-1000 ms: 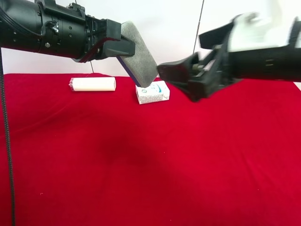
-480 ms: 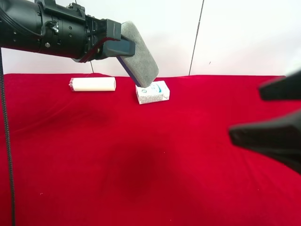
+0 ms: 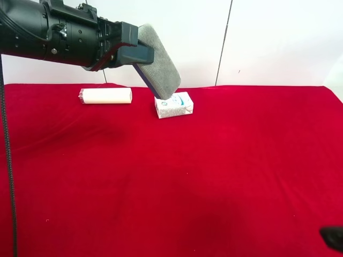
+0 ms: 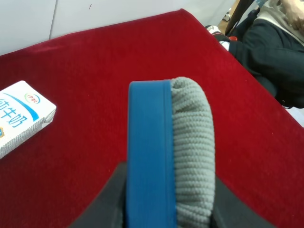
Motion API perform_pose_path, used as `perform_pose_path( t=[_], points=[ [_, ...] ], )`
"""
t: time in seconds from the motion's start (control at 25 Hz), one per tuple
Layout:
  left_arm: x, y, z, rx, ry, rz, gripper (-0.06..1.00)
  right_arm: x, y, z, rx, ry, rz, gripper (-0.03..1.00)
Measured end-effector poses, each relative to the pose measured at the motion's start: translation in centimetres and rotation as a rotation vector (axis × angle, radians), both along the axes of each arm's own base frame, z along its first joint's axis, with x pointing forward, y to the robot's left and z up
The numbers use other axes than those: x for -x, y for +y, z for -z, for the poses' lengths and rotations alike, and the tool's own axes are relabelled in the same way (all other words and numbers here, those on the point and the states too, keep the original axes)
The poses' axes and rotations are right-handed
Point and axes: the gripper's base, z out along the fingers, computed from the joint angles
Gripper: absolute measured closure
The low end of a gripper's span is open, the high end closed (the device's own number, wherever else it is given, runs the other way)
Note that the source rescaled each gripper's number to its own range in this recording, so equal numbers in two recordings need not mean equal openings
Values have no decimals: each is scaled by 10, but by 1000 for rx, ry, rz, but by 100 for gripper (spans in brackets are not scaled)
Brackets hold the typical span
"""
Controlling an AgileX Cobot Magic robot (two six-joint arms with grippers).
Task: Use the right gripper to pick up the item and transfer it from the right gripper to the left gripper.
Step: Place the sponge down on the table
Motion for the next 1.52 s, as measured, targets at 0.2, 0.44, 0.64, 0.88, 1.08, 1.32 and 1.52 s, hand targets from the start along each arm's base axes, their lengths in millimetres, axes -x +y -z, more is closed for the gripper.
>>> perform_pose_path(
  t=[0.2, 0.44, 0.64, 0.88, 1.08, 1.32, 1.52],
  points=[
    [0, 0, 0, 0, 0, 1, 93, 16, -16, 6, -93, -95, 39, -3],
    [0, 0, 0, 0, 0, 1, 93, 33, -37, 4, -189, -242, 74, -3],
    [0, 0, 0, 0, 1, 3, 93, 39, -43, 4, -237, -278, 93, -3],
    [1, 0, 0, -3, 1, 10, 93, 39, -44, 4, -233, -282, 97, -3],
    [1, 0, 0, -7, -1, 13, 93, 38, -44, 4, -232, -282, 98, -3],
    [1, 0, 0, -7, -1, 13, 93, 38, -44, 4, -227, -287, 127, -3],
    [1, 0, 0, -8, -2, 11, 93, 39, -43, 4, -199, -309, 322, -3]
  ],
)
